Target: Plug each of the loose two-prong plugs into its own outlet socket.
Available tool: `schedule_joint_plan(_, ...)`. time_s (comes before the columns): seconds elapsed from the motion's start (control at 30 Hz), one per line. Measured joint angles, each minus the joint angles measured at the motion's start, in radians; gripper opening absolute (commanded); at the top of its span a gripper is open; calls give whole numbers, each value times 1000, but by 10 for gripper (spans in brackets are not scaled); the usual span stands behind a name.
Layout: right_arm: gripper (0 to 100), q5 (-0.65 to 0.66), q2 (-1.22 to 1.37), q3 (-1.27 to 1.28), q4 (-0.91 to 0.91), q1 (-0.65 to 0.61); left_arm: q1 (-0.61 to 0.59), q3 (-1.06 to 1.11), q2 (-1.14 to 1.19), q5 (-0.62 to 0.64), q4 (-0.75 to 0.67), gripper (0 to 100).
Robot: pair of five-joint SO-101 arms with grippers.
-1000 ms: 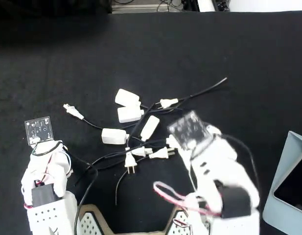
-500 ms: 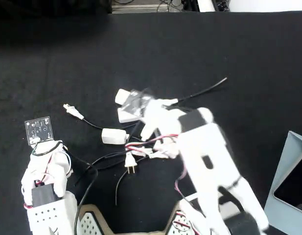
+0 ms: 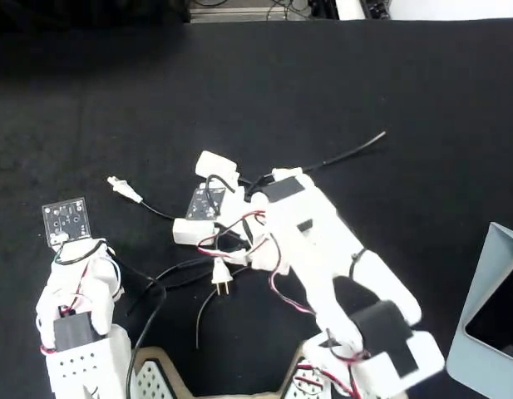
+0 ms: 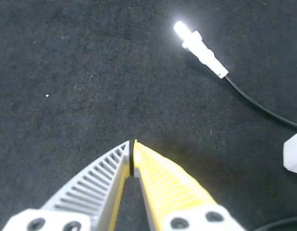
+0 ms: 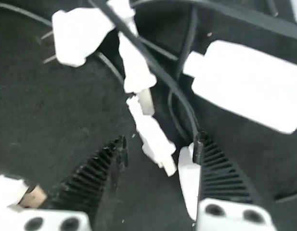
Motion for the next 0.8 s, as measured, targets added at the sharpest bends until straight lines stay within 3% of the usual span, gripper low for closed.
schedule_joint_plan(0.23,221,0,77,-15,-29,-5,0,0,0,0,0,30)
schedule_joint_plan(0.43,15,0,87,-15,-43,-2,0,0,0,0,0,30)
schedule_joint_plan(0.8,11,0,86,-6,-3,-2,0,0,0,0,0,30)
